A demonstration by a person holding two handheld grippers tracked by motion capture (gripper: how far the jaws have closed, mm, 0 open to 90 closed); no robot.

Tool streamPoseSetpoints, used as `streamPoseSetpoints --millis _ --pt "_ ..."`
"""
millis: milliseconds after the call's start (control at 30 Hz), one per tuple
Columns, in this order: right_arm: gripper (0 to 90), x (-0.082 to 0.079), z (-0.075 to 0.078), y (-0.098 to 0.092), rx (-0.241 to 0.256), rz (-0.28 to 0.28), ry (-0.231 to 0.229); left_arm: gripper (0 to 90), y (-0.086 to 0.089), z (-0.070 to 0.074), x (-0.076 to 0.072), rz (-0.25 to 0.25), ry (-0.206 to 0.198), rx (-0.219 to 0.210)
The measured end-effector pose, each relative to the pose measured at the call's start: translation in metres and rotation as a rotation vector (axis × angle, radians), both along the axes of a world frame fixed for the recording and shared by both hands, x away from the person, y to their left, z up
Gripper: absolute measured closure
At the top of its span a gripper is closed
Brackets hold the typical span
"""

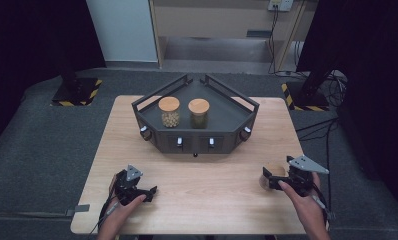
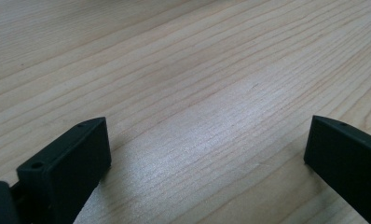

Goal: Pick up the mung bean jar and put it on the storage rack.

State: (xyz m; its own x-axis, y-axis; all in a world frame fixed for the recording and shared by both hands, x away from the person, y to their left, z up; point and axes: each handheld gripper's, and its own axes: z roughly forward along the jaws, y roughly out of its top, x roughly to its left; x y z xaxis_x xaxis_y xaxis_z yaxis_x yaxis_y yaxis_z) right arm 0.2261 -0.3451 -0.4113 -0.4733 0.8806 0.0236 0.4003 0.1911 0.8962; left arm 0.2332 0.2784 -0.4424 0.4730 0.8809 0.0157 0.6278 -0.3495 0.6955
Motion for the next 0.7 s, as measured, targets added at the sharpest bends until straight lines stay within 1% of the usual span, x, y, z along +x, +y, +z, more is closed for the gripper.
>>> streamPoseSetpoints --millis 167,500,700 --pt "1.8 0.0 -0.006 -0.002 0.001 -0.004 0.015 0.0 0.0 0.0 0.0 0.0 0.0 0.0" --pt "1.7 -0.001 -0.011 -0.004 0.004 -0.019 0.023 0.0 0.0 0.0 0.0 0.0 0.0 0.0" --pt "1.7 -0.002 -0.015 -0.004 -0.001 -0.018 0.027 0.0 0.0 0.0 0.0 0.0 0.0 0.0"
